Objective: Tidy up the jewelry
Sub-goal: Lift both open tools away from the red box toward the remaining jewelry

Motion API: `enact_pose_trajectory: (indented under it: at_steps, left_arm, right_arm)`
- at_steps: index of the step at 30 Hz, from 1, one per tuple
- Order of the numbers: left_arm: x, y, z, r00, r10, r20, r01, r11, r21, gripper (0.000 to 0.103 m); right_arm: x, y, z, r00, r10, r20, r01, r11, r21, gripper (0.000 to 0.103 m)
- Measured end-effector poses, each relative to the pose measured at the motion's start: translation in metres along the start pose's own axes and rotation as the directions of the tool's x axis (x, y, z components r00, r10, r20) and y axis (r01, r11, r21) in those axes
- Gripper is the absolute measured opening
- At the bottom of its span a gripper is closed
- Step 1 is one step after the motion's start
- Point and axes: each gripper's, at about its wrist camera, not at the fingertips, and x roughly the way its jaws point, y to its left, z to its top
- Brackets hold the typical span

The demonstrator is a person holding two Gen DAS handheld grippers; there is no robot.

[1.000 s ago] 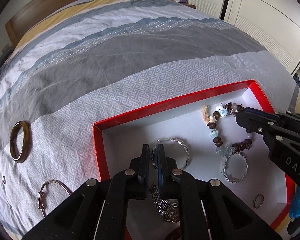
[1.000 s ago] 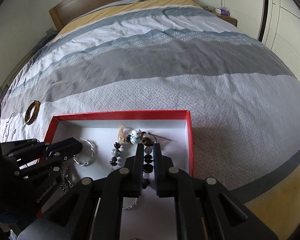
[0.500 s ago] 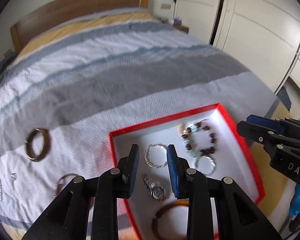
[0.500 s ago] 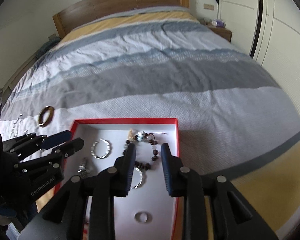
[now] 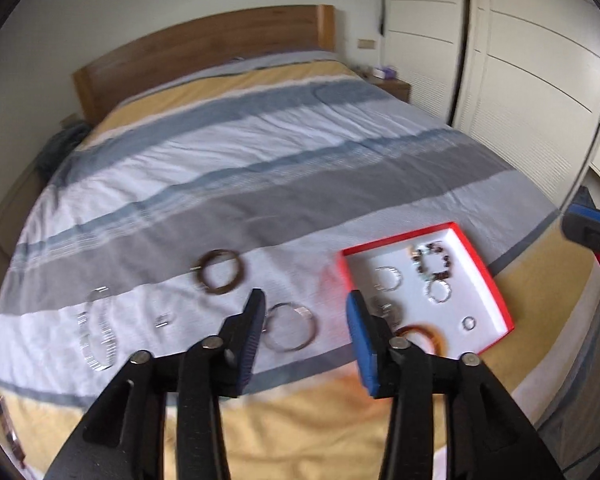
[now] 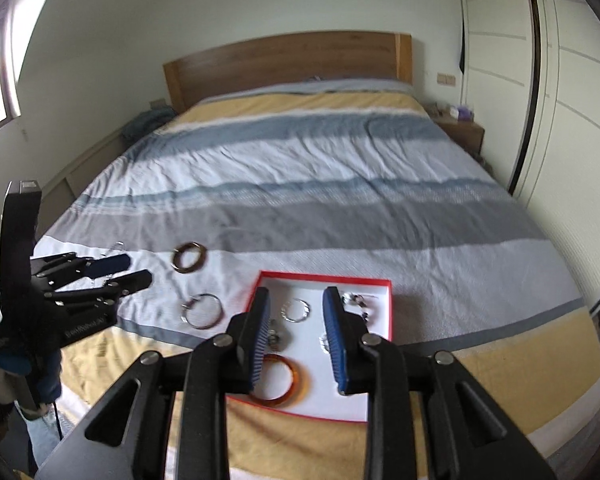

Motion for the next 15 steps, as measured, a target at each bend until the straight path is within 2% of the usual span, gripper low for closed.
enact_pose_trajectory:
  at_steps: [5,8,15]
  left_arm:
    - [-0.055,0.046,-0.022,0.997,0.072,0.030,-0.069,0.995,-0.078,0.048]
    - [-0.082,0.062,-0.039,0.993,0.103,0.055,-0.096,0.988,-0.118,0.055]
    - [-0.147,0.088,-0.089,0.980,0.142,0.141,-0.115,0.976,-0.185,0.057]
  right_arm:
    - [-0.035,0.023,-0.002,0.999,0.011,0.043,-0.011,1.000,-0.009,0.032]
    - [-0.053,0.036,-0.007,0.998,0.021,0.061,-0.021,1.000,-0.007,0.033]
    - [-0.080,0.068,-0.024,0.996,0.056,0.073,-0.057,0.998,0.011,0.034]
